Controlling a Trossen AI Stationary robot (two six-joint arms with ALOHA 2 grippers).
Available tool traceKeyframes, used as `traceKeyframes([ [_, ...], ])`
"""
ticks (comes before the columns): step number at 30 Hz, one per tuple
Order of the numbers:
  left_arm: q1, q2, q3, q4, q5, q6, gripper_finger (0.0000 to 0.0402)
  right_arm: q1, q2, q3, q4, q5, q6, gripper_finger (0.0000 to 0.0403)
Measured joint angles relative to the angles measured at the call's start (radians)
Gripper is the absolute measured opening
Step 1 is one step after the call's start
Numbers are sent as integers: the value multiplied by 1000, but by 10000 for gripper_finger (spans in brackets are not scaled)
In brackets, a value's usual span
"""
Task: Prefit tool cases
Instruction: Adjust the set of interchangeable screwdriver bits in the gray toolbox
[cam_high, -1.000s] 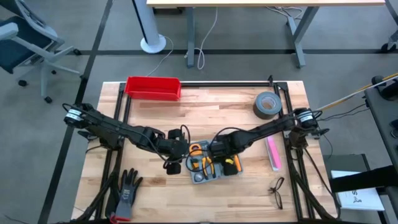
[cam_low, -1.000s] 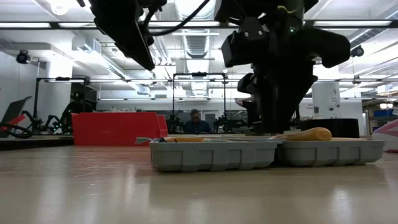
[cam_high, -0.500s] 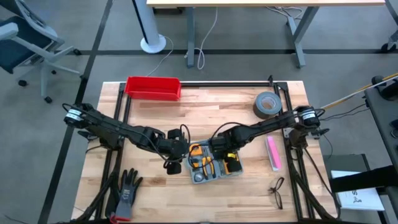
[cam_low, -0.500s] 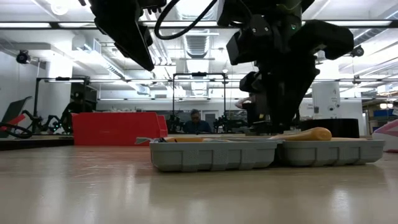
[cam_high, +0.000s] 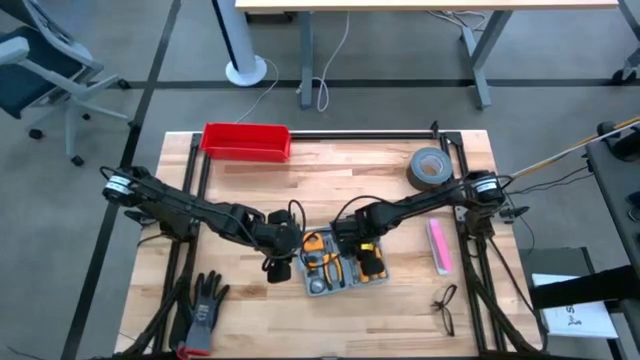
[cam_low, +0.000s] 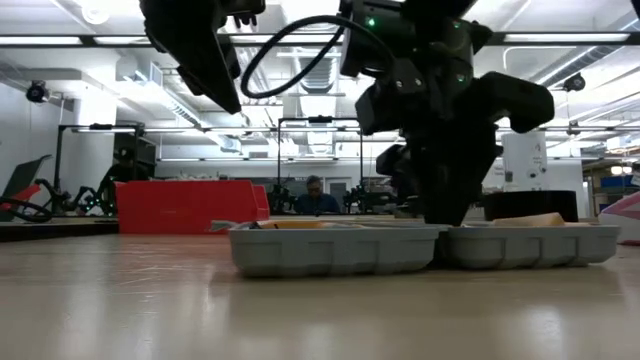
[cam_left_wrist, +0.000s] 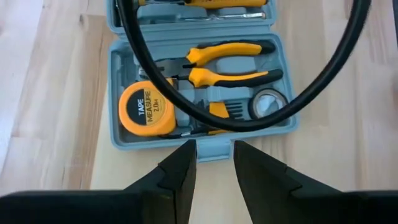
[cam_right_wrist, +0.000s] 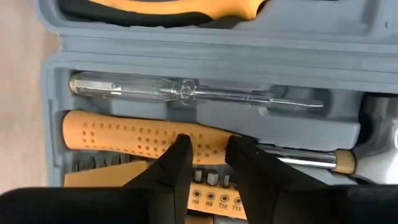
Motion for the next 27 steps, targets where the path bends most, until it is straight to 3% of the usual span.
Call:
traceKeyframes([
  [5, -2, 0, 0, -14, 1, 0, 114, -2, -31, 23, -1, 11, 3, 97],
  [11, -2, 0, 0, -13, 2, 0, 114, -5, -101, 57, -25, 115, 23, 87],
  [27, -2, 0, 0, -16, 1, 0, 114, 135, -136, 58, -117, 106, 128, 106],
])
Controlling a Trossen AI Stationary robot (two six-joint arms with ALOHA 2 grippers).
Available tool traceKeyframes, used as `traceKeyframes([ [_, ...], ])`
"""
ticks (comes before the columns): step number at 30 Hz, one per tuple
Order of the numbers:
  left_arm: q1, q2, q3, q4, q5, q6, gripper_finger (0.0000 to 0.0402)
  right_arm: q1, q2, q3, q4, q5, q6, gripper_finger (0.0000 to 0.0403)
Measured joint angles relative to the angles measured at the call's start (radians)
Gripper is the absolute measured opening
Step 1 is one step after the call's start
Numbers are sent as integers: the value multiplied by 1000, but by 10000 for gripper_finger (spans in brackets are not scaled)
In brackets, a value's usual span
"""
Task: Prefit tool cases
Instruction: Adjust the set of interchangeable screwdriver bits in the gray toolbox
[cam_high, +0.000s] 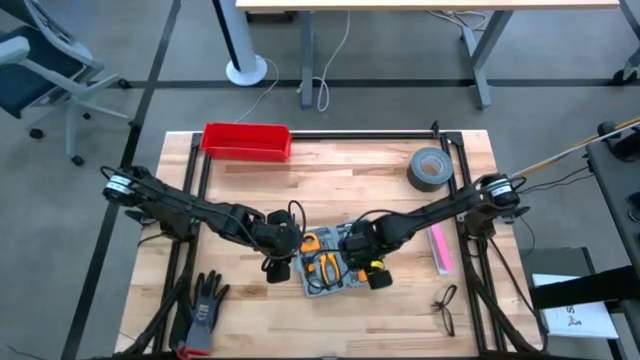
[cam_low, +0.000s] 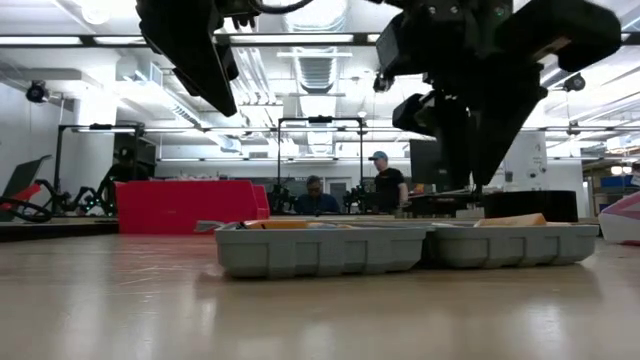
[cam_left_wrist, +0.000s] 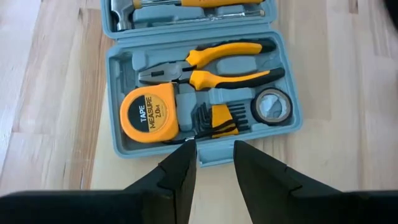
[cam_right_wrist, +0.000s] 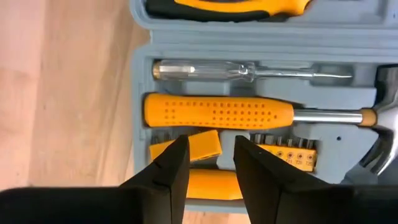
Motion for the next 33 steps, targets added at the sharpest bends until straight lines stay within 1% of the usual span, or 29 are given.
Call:
traceKeyframes([
  [5, 0, 0, 0, 0, 0, 0, 114, 4, 1, -10, 2, -2, 28, 106],
  [7, 0, 0, 0, 0, 0, 0, 114, 4, 1, -14, 2, -20, 33, 102],
  [11, 0, 0, 0, -1, 7, -2, 114, 5, 1, -33, 7, -23, 31, 93],
  [18, 0, 0, 0, -2, 9, -2, 114, 3, 1, -162, 158, -30, 30, 82],
  [21, 0, 0, 0, -3, 9, -2, 114, -10, -4, -194, 181, -40, 54, 82],
  [24, 0, 0, 0, -4, 10, -1, 114, -10, -3, -179, 160, -52, 66, 85],
  [29, 0, 0, 0, -3, 19, -9, 114, -10, -6, -113, 115, -12, 66, 85],
  [33, 0, 0, 0, -4, 26, -16, 114, -7, -10, -89, 73, -16, 66, 78],
])
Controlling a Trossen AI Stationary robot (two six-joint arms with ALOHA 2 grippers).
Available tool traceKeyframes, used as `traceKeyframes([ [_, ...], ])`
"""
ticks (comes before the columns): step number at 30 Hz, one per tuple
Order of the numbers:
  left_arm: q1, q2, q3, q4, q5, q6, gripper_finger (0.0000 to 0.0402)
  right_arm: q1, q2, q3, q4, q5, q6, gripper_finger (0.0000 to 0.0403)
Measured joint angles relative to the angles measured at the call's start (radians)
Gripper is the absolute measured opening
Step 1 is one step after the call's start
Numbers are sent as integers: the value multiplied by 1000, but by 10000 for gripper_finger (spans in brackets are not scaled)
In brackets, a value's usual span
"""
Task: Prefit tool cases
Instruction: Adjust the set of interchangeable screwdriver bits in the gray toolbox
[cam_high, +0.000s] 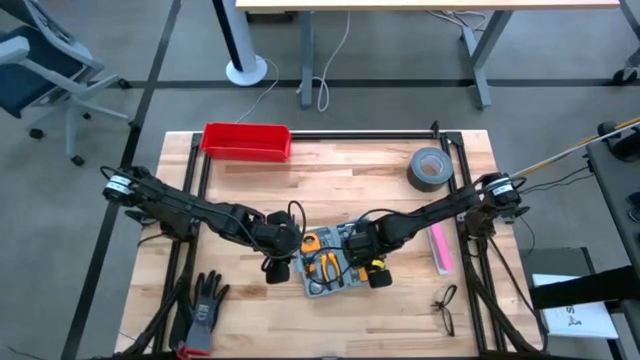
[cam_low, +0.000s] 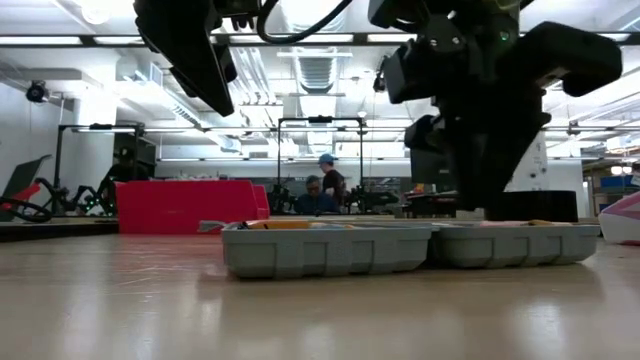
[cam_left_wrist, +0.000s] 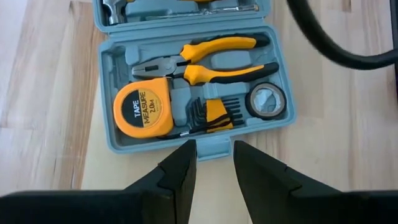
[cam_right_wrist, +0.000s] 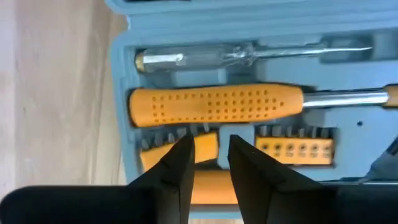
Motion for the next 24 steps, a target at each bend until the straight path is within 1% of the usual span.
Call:
traceKeyframes([
  [5, 0, 0, 0, -1, 0, 0, 114, 25, 0, 0, -39, -20, -6, 77],
  [15, 0, 0, 0, -1, 0, 0, 114, 51, -1, 0, -34, -34, -7, 94],
  [19, 0, 0, 0, -1, 0, 0, 114, 52, 19, -15, 15, -35, -13, 90],
  [22, 0, 0, 0, -4, 0, 0, 114, 48, 59, -44, 63, -69, -16, 84],
  [24, 0, -1, 0, -13, 0, 0, 114, 47, 71, -56, 80, -67, -17, 80],
])
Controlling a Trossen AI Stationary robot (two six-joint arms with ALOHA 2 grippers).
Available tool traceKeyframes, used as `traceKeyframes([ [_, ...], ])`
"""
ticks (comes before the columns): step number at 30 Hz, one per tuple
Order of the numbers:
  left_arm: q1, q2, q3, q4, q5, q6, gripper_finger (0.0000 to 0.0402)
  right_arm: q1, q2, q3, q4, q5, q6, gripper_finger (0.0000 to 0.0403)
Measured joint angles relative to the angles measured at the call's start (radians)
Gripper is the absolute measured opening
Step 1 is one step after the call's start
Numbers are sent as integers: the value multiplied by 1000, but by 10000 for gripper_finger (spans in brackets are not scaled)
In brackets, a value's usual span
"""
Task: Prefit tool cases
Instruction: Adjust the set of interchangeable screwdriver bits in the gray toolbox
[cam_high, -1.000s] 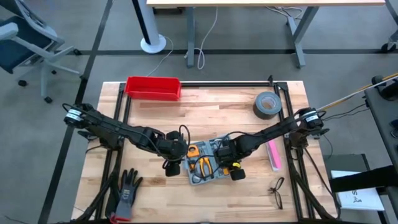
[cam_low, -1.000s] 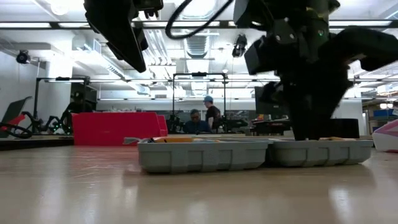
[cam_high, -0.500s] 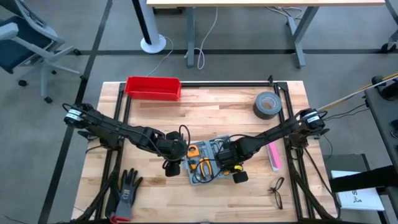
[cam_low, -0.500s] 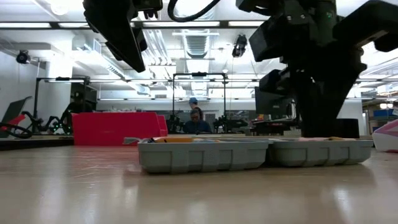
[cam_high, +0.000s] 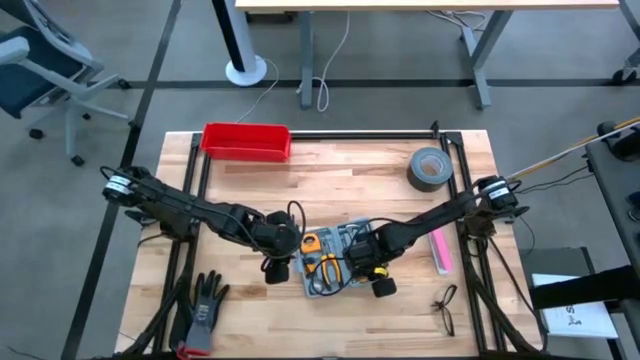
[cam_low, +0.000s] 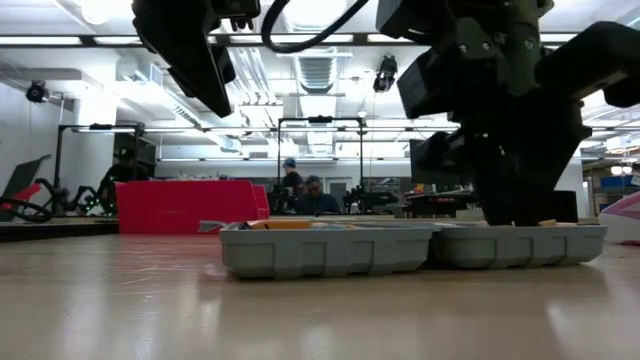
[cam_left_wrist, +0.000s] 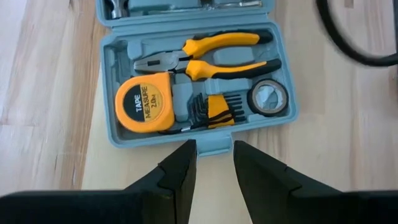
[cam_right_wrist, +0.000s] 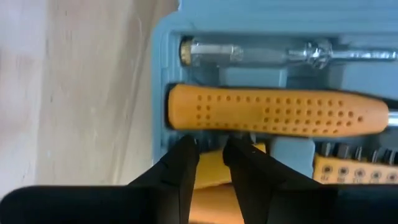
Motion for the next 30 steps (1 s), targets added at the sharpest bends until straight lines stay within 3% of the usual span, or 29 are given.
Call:
traceKeyframes([
  [12, 0, -27, 0, -11, 1, -3, 114, -13, -62, 36, -28, 53, 28, 72],
  [30, 0, -52, 0, -11, -1, 0, 114, -1, -88, 39, -107, 8, 46, 74],
])
